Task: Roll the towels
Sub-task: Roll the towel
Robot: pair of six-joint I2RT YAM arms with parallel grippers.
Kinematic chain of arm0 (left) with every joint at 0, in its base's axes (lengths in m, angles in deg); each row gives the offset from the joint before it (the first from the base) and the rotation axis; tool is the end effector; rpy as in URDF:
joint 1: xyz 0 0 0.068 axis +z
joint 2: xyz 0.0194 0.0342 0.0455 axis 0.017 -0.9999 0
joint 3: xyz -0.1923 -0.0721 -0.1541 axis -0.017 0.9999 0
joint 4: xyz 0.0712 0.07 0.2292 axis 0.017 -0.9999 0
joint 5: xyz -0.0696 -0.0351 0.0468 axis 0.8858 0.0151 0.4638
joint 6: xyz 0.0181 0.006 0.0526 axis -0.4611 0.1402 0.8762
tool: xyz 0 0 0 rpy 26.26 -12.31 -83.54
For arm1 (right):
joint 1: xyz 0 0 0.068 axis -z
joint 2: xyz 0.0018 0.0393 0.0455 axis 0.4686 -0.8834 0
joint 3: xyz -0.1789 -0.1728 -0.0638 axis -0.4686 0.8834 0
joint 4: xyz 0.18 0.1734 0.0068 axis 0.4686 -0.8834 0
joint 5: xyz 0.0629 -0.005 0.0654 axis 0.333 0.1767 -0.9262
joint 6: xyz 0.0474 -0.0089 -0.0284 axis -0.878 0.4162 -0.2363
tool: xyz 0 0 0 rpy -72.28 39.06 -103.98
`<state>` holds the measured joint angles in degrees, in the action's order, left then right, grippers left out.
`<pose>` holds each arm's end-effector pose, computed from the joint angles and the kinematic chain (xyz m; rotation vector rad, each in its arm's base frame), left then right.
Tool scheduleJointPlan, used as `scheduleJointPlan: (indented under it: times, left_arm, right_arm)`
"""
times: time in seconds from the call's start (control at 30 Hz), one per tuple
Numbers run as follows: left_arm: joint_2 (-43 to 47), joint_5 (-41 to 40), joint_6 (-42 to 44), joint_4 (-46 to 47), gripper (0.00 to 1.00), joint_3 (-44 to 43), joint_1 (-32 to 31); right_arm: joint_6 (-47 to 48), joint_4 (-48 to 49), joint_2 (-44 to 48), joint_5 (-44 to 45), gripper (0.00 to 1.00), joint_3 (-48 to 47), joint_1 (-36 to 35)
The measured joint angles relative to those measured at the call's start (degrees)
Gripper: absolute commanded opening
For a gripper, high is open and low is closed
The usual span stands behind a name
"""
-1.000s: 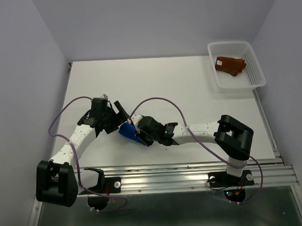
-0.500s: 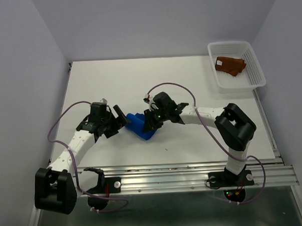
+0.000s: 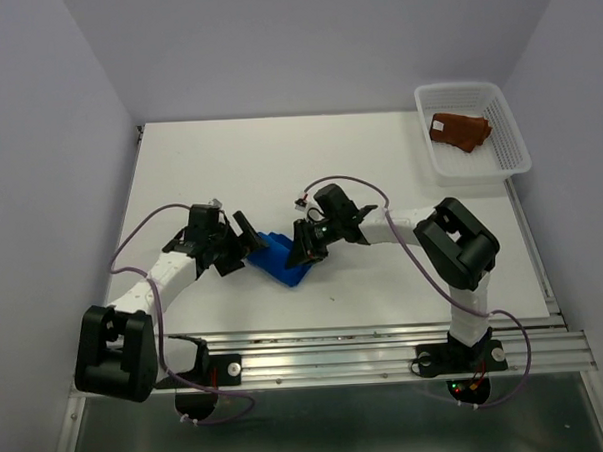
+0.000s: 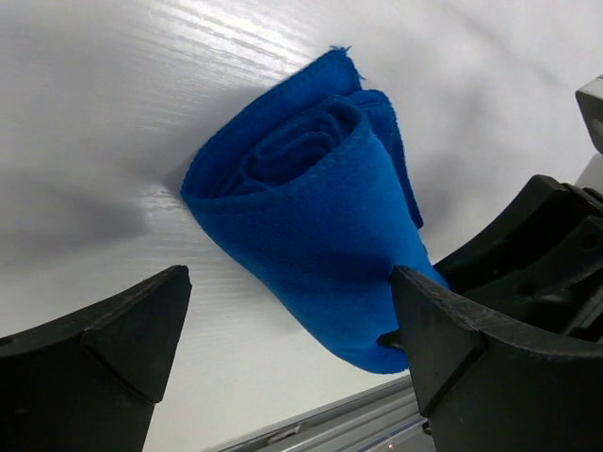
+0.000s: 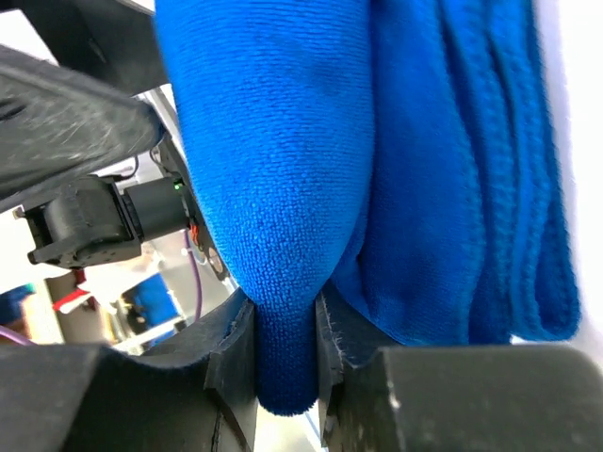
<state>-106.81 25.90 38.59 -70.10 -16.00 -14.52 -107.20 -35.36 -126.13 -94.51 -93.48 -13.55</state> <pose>0.2279 -0.0669 0.1917 -0.4190 2.3960 -0.8099 0.2719 0.2759 0.1470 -0.4582 2.6315 1.4915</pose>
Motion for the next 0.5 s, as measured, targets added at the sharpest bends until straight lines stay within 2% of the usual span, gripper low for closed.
scheduleJointPlan:
  times: [0.13,0.27,0.4,0.5]
  left_arm:
    - [-3.43,-0.02,0.02,0.50,0.99,0.00,-0.37]
    - [-5.70,-0.33,0.07,0.98,0.98,-0.28,-1.44]
    - [-9.05,-1.09,0.07,1.62,0.93,-1.27,-2.51]
    - [-10.32,-1.55,0.00,2.16,0.93,-1.40,-2.73]
  right_arm:
    - [-1.46,0.90,-1.20,-0.68,0.35,1.14,0.83]
    - [-1.68,1.25,-1.92,-0.74,0.51,1.99,1.14]
    - [0.52,1.42,-1.92,-1.75,0.56,2.01,1.16]
    - [2.89,1.38,-1.77,-2.36,0.63,2.05,1.16]
